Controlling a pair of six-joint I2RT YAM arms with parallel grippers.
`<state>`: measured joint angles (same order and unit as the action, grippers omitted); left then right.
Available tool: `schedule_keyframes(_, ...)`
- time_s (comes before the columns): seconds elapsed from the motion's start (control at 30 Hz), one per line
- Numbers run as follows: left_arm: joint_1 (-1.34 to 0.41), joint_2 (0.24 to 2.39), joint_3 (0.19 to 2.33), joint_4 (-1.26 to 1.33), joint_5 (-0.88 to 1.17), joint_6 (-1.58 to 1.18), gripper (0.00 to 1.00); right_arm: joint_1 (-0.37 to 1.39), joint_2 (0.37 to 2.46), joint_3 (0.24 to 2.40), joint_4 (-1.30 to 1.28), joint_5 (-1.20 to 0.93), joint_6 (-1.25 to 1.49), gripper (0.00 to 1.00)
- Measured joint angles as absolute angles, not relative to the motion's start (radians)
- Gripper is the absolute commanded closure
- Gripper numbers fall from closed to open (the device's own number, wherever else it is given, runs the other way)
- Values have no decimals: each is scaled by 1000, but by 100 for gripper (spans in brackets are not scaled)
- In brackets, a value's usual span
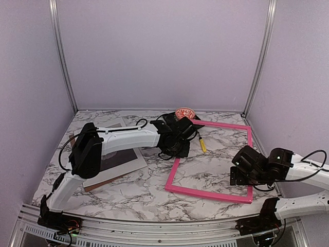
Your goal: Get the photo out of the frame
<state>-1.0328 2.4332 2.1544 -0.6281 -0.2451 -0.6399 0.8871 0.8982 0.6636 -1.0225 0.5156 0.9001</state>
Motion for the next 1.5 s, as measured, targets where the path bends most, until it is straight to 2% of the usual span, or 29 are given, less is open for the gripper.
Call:
schedule_keyframes(0.33, -1033, 2448, 2201, -594, -228, -611, 100, 876, 796, 756, -1094, 601, 952, 1)
schedule_keyframes(0.63, -1035, 2383, 2040, -535, -124, -446, 100, 856, 766, 763, -1016, 610, 956, 1)
schedule_keyframes(1.1, -995, 2340, 2012, -471, 59, -231, 100, 825, 972, 892, -865, 574, 833, 1)
schedule_keyframes(1.5, -990, 2465, 2262, -522, 219, 15, 100, 719, 1140, 973, -702, 472, 694, 1)
